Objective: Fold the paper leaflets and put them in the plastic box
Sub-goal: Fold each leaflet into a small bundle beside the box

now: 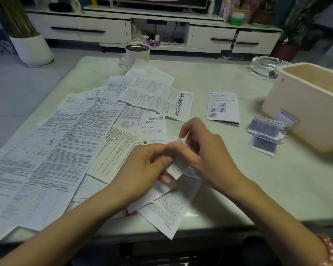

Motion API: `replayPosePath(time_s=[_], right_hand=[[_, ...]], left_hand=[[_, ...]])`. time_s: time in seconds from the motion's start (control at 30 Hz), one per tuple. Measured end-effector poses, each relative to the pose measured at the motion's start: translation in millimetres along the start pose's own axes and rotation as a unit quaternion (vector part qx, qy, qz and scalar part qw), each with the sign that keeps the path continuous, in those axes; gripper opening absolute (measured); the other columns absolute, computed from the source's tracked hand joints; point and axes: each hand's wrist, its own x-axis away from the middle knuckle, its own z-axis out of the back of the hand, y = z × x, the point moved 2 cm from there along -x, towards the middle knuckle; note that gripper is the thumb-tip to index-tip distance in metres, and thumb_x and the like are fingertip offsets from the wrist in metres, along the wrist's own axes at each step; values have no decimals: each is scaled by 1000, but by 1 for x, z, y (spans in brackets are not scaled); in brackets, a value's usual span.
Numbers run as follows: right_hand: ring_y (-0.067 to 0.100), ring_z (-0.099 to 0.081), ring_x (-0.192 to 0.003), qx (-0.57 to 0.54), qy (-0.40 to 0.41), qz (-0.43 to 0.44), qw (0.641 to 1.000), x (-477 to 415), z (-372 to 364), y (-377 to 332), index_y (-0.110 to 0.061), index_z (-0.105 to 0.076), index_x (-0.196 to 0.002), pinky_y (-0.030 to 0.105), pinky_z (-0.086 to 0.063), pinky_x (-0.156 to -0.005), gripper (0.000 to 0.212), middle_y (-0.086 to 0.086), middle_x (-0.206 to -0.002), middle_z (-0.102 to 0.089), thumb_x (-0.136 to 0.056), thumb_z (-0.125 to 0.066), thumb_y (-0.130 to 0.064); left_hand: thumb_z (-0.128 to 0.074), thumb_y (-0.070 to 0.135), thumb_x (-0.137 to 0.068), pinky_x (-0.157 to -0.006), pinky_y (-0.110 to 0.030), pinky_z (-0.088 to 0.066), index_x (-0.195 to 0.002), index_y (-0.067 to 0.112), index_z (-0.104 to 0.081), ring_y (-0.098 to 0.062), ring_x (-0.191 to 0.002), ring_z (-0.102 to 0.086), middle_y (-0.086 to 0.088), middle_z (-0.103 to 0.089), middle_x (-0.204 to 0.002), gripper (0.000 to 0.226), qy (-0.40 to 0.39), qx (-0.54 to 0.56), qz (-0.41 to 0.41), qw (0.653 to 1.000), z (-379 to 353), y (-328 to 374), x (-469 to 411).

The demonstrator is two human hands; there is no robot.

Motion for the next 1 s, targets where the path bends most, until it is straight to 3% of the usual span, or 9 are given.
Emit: replayPosePath(time_s=[0.1, 0.2, 0.3, 0.37, 0.5, 0.6, 0.73, 0.87, 1.0], right_hand=[[5, -40, -48, 23, 11, 42, 999, 1, -5, 1, -30, -37, -64, 14, -30, -50, 28, -15, -46, -41, -83, -57, -37], [1, -40, -46, -149, 44, 13, 988, 1, -6, -1, -17, -49, -60, 9, -30, -50, 28, -13, -48, -45, -82, -65, -21], [3, -47, -45, -303, 51, -83, 948, 0, -7, -4, 3, -55, -66, 14, -36, -45, 27, 6, -56, -57, -85, -64, -13], [2, -42, -40, -314, 40, -131, 939, -2, -4, -2, -3, -53, -66, 14, -33, -40, 26, 1, -51, -51, -88, -60, -15], [2, -45, -40, -269, -105, -195, 937, 0, 10, 9, -11, -53, -75, 14, -35, -39, 17, -1, -56, -50, -93, -54, -11], [6, -50, -41, -265, -25, -226, 937, -1, 35, 30, -11, -52, -72, 17, -39, -41, 19, -1, -56, -50, -90, -56, -7], [3, -39, -40, -94, 145, -262, 949, 5, 90, 79, -13, -56, -60, 15, -32, -43, 27, -11, -42, -46, -85, -65, -10], [17, -42, -46, 119, 111, -325, 932, 25, 109, 117, -9, -61, -46, 27, -31, -49, 34, 7, -46, -54, -78, -71, -15], [33, -57, -70, 252, 125, -370, 885, 33, 107, 128, -9, -58, -58, 31, -36, -56, 39, 13, -69, -63, -79, -68, -39]], left_hand=[[-50, 4, -92, -57, -23, -49, -87, 18, -69, -14, -50, -59, -16, -68, -69, 24, 4, -18, -3, 1000, 0, -1, 1], [-49, 5, -92, -49, -14, -45, -81, 15, -67, -5, -43, -57, -2, -65, -53, 24, 7, 12, -12, 1000, -1, 5, 2], [-52, 13, -91, -42, -11, -40, -79, 11, -68, -5, -40, -57, -2, -66, -52, 20, 22, 48, 4, 999, -3, 9, 1], [-54, 19, -89, -39, -13, -37, -73, 11, -67, -9, -40, -57, -7, -67, -56, 22, 36, 57, 15, 998, -4, 7, -1], [-55, 17, -90, -38, -12, -37, -75, 7, -67, -8, -39, -56, -5, -67, -56, 22, 53, 54, 49, 996, -1, 1, -3], [-54, 13, -91, -42, -12, -41, -82, 5, -67, -8, -45, -60, -5, -70, -62, 19, 83, 55, 59, 993, 7, -2, -4], [-53, 10, -91, -48, -13, -48, -84, 9, -68, -10, -54, -64, -5, -73, -69, 16, 74, 37, 68, 994, 8, -2, -7], [-56, 9, -89, -63, -21, -51, -86, 16, -67, -17, -67, -70, -2, -73, -73, 14, 20, -20, 56, 998, -1, -7, -4], [-56, 9, -89, -73, -29, -52, -85, 20, -68, -14, -68, -70, 1, -73, -75, 16, 18, -58, 28, 998, -3, -8, -3]])
